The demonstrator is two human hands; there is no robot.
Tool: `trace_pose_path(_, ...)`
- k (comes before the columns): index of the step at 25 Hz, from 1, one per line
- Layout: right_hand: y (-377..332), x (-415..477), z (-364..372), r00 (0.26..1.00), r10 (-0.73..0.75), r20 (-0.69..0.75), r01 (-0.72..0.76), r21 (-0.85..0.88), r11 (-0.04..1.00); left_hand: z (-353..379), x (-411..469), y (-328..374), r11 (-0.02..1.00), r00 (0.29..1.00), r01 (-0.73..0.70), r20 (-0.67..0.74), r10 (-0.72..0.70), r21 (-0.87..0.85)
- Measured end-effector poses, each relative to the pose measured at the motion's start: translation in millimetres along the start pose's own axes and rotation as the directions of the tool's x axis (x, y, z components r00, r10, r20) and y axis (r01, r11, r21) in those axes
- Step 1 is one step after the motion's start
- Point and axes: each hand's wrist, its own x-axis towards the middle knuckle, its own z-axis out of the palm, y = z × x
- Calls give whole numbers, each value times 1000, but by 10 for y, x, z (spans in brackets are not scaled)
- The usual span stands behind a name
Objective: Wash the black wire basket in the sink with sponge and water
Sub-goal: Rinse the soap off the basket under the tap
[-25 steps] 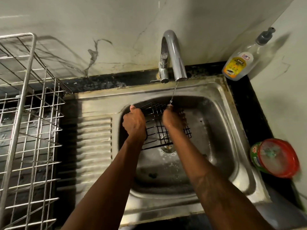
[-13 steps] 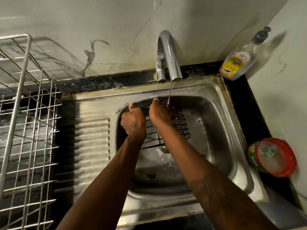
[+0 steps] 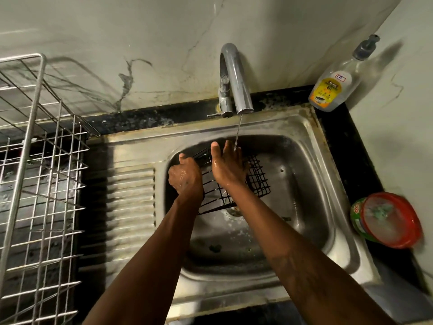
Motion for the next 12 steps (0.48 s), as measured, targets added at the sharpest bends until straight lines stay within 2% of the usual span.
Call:
trace_pose_path(2,254,99,-135,996,-72,-61,70,-33,997,-16,15,-27,1000,999,-26,21,26,-9)
trace_pose_path(5,684,156,-227,975,-214,-50,217,54,975,17,11,8,991,992,-124,28,126,-47)
trace_pose_path(6,788,132,-226,974,-218,-64,223,95,970,30,2,17,988,989,-145,22,147,-52)
trace_pose_path(9,789,121,-220,996,9,-89,5,154,988,32,-5,79,987,988,-142,53,146,-73)
trace_pose_path(12,289,50,-146,973,224,-53,-216,124,968,59,65,172,995,996,-80,42,83,-66)
